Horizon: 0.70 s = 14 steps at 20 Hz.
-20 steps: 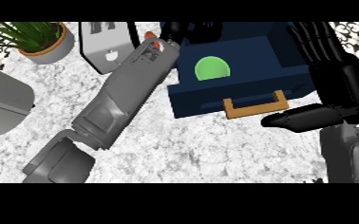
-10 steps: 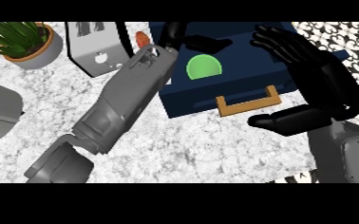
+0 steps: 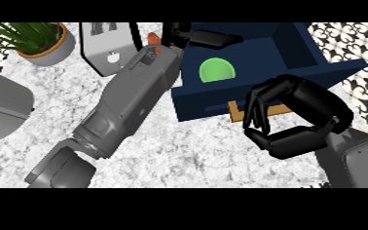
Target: Pick up the cup, place it into the drawer and close the drawer
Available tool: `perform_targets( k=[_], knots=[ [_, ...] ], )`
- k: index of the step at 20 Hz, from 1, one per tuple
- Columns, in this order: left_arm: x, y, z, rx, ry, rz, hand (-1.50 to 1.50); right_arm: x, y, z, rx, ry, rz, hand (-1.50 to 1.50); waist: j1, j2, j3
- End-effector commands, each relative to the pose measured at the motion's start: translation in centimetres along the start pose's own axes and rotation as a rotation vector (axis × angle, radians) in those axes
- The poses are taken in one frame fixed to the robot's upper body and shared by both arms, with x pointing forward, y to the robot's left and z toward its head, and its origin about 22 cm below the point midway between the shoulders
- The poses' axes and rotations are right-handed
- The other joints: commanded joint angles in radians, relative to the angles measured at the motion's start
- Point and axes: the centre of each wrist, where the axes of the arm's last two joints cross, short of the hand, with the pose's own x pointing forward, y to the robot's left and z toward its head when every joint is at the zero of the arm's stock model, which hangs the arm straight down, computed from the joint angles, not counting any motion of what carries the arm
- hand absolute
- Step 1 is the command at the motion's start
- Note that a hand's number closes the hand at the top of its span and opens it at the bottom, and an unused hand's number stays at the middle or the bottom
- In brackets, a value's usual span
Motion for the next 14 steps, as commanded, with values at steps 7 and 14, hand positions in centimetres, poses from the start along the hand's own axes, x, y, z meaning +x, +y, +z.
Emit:
perform_targets(
  k=[7, 14],
  knots=[
    [-0.5, 0.4, 0.2, 0.095, -0.005, 0.056, -1.50, -1.5, 2.5, 1.3, 0.045, 0.300, 0.358, -1.50, 0.092, -0.021, 0.001],
    [-2.2, 1.5, 1.8, 0.076, -0.017, 0.131, -1.50, -11.0, 5.6, 1.4, 0.043, 0.511, 0.391, -1.50, 0.188, -0.032, 0.001]
  ],
)
